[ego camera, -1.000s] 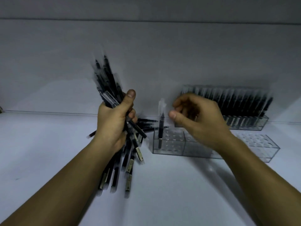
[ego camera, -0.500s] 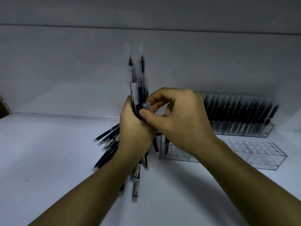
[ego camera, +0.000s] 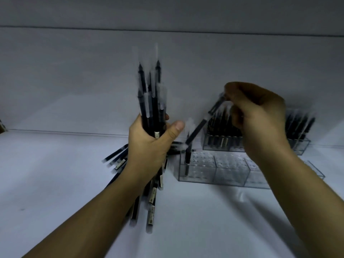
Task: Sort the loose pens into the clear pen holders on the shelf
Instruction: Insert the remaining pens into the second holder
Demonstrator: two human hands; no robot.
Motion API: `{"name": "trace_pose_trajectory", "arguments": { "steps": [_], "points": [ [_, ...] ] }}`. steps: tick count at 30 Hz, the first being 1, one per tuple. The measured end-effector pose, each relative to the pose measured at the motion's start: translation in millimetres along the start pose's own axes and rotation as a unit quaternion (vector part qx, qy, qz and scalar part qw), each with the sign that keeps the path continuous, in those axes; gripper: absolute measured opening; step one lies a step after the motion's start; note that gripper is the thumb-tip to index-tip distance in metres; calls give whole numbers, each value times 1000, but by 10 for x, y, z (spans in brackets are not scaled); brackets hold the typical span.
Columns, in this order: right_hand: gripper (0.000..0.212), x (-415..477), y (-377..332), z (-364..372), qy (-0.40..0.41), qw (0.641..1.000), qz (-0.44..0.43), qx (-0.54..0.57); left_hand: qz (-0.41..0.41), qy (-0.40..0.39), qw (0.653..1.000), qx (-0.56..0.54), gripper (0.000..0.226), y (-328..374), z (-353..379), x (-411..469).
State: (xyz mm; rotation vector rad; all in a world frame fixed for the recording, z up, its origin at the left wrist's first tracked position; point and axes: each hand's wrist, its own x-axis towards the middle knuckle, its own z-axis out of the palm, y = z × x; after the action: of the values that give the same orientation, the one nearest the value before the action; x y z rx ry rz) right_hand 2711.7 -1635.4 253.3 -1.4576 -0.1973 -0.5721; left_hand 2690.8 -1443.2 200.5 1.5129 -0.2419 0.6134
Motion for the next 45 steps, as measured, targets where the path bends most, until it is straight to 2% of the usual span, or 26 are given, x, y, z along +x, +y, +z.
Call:
{"name": "trace_pose_trajectory", "arguments": {
  "steps": [4,6,13,17,19,21,24,26,30,35,39,41,45],
  "points": [
    [6,32,183,-210,50,996,61,38,14,10,999,43,19,-60,-3,-14],
    [8,33,270,-230,39,994,85,48,1,-4,998,58,17,-97,36,-71],
    [11,6,328,-173,-20,996,84,28,-71,-10,996,49,3,-174,79,-125],
    [19,-59,314,-90,-47,994,88,51,-73,-3,997,34,11,-138,75,-109],
    [24,-94,265,-45,-51,995,51,73,-74,-5,996,45,19,-143,72,-97],
    [30,-91,187,-34,-49,996,-28,66,-70,-18,995,63,26,-150,75,-91],
    [41,-18,42,4,-74,984,-159,-24,-58,-42,992,99,27,-125,88,-102],
    [41,40,-62,67,-77,973,-207,-63,-41,-65,989,128,24,-90,101,-112],
    [14,100,-274,211,-83,964,-241,-75,-14,-106,984,144,30,-40,99,-139],
    [16,106,-402,353,-117,961,-229,-101,22,-125,985,120,16,20,86,-143],
    [16,123,-471,443,-113,954,-254,-108,46,-121,988,81,20,65,79,-126],
    [15,131,-511,484,-118,948,-276,-104,40,-118,990,63,8,84,75,-105],
    [17,136,-615,543,-120,927,-337,-116,43,-92,995,25,20,84,36,-61]
  ]
}}
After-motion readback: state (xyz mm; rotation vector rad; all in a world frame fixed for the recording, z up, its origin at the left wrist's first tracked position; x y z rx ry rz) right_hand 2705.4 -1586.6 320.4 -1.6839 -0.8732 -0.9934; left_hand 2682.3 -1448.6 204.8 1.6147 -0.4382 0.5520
